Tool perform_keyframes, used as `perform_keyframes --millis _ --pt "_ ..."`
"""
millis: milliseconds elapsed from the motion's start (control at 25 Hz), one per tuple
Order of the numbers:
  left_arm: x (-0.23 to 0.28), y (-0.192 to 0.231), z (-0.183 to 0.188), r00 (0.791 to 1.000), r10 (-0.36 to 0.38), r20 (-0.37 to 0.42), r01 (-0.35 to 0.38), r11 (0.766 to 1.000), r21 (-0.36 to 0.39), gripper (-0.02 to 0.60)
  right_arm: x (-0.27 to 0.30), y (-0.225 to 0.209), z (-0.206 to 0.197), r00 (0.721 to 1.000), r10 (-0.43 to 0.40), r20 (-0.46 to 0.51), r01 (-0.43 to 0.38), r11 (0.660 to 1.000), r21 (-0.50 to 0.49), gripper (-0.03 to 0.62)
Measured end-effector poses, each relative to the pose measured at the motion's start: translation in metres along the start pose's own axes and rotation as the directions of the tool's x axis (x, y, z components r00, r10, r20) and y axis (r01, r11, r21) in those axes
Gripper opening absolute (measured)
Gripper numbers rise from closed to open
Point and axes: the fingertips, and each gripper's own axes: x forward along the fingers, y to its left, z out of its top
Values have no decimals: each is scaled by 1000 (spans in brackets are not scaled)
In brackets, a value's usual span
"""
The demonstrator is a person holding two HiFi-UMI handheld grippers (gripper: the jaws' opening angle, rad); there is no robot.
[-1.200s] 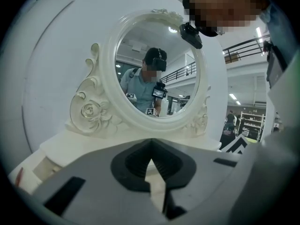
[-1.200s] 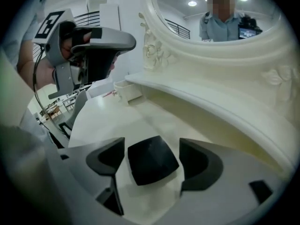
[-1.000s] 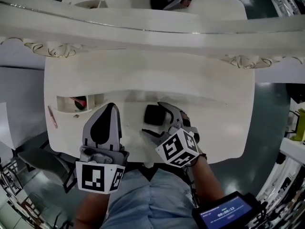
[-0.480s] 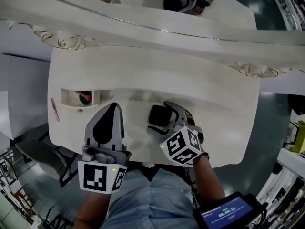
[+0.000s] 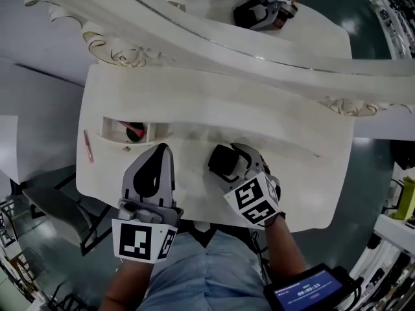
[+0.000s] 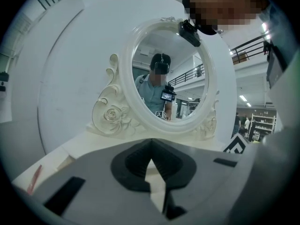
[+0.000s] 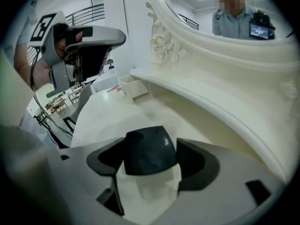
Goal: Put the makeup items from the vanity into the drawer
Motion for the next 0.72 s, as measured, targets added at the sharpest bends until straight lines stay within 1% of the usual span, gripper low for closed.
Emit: perform_keyframes --millis 160,400,560,720 --pt "-16 27 15 999 28 37 -28 1000 4 -2 0 16 46 998 24 64 -24 1000 -12 347" --pt "-49 84 41 991 89 103 -91 996 15 -2 19 55 130 985 82 152 -71 995 -76 347" --pt "-68 126 44 982 150 115 -151 988 1 -2 47 77 166 981 121 150 -101 986 -131 347" --pt "-77 159 39 977 184 108 -183 983 -27 -2 69 92 181 983 140 121 -121 981 -152 347"
